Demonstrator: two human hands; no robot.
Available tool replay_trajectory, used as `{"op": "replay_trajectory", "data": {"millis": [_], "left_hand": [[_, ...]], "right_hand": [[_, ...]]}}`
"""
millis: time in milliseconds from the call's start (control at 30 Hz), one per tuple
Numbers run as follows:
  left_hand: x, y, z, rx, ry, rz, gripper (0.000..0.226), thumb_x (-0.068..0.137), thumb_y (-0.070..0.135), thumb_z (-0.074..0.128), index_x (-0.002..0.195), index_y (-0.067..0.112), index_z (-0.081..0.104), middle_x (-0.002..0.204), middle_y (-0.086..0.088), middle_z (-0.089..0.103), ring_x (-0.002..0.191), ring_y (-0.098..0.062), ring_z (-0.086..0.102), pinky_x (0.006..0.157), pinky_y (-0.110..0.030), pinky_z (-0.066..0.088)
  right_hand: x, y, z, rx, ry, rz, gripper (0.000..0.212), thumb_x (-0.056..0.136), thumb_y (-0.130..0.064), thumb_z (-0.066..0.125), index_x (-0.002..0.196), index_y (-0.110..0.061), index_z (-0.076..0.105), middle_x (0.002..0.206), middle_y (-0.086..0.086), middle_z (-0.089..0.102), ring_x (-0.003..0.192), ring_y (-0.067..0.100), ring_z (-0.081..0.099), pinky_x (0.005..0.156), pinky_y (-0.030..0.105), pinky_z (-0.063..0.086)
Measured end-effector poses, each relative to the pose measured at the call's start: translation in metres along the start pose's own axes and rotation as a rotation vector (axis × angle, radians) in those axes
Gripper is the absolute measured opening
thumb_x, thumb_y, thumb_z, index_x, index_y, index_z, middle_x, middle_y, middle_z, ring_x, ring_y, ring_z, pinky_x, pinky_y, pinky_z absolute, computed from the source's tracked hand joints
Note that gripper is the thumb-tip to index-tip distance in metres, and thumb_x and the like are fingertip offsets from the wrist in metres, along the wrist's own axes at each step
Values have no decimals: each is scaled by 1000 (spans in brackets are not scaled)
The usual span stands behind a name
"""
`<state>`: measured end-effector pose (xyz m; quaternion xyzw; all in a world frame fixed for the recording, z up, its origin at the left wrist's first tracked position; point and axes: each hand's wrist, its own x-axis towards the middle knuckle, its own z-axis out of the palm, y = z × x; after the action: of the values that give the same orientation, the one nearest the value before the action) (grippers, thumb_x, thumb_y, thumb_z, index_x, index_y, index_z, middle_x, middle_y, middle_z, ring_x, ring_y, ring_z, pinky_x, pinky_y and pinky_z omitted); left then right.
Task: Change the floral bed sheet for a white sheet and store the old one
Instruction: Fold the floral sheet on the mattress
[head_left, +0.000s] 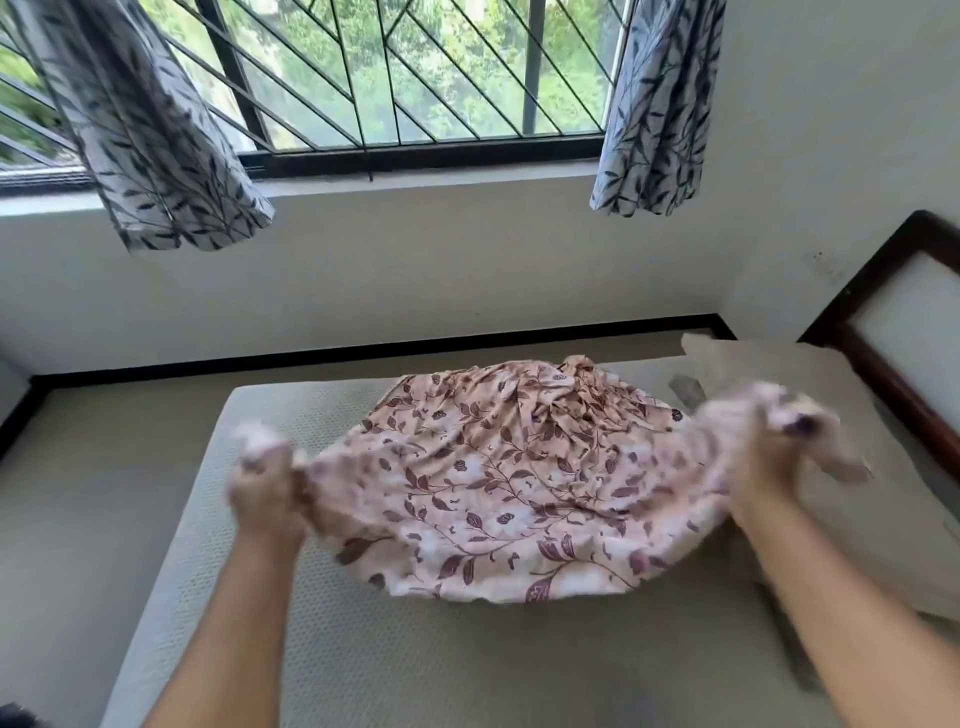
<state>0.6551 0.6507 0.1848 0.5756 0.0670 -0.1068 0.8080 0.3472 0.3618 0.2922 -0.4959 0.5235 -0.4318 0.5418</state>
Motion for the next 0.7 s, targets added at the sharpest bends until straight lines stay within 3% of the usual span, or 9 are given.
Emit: {"op": "replay_trajectory", "data": {"millis": [33, 100, 167, 333, 467, 533, 600, 633, 700], "left_hand": [[-20, 0, 27, 62, -161, -4, 19, 90, 10, 70, 102, 12, 55, 85, -2, 62, 64, -18, 62, 48, -28, 54], [-68, 15, 89, 173, -464, -30, 41, 90, 20, 74, 125, 7, 55, 103, -13, 68, 81, -28, 71, 68, -38, 61], [-108, 9, 120, 246, -616, -76, 40, 88, 26, 76, 123, 9, 63, 111, -20, 70, 94, -36, 71, 80, -47, 60], [-149, -15, 114, 395, -614, -49, 17, 95, 25, 68, 109, 15, 69, 98, -10, 76, 91, -29, 74, 81, -53, 60], [-149, -35, 95, 360, -571, -169, 20, 99, 23, 62, 118, 19, 66, 108, -7, 75, 101, -25, 73, 86, -48, 59], [-152, -45, 88, 387, -495, -188, 17, 100, 23, 59, 116, 21, 65, 107, -4, 75, 99, -22, 73, 86, -47, 60], [-153, -56, 81, 468, -371, -159, 11, 101, 28, 56, 111, 23, 60, 103, -5, 72, 93, -19, 71, 82, -43, 60], [-154, -59, 76, 515, -302, -140, 9, 102, 30, 54, 108, 23, 56, 100, -5, 69, 89, -19, 69, 79, -40, 59], [-156, -62, 68, 607, -219, -57, 10, 103, 33, 51, 108, 24, 50, 95, -2, 67, 84, -19, 67, 69, -34, 55]], "right_hand": [[-10, -5, 13, -96, -119, -32, 24, 105, -30, 53, 108, -10, 66, 86, 1, 63, 80, 14, 64, 74, 28, 56], [-22, 14, 45, -205, -465, -67, 23, 102, -33, 59, 100, -12, 67, 86, 19, 70, 75, 22, 67, 72, 36, 56], [-53, 15, 78, -247, -640, -109, 14, 99, -40, 63, 98, -31, 73, 92, 3, 77, 83, 22, 75, 77, 42, 58], [-68, 55, 75, -252, -713, -91, 13, 97, -22, 65, 104, -22, 77, 97, 1, 78, 96, 20, 74, 88, 45, 60], [-71, 77, 59, -296, -733, 9, 28, 91, -49, 69, 105, -26, 77, 100, -3, 78, 100, 16, 73, 93, 45, 58], [-74, 85, 53, -338, -745, 19, 21, 94, -55, 65, 88, -39, 77, 83, -13, 76, 83, 3, 71, 79, 34, 56], [-77, 89, 48, -400, -691, -34, 33, 99, -47, 59, 68, -46, 70, 60, -20, 65, 60, -5, 59, 65, 23, 44], [-77, 93, 45, -440, -641, -96, 33, 101, -44, 56, 72, -48, 71, 60, -20, 63, 60, -5, 58, 63, 22, 42], [-76, 98, 40, -584, -554, -299, 25, 104, -41, 50, 110, -40, 74, 62, -18, 62, 63, -1, 59, 57, 19, 42]]}}
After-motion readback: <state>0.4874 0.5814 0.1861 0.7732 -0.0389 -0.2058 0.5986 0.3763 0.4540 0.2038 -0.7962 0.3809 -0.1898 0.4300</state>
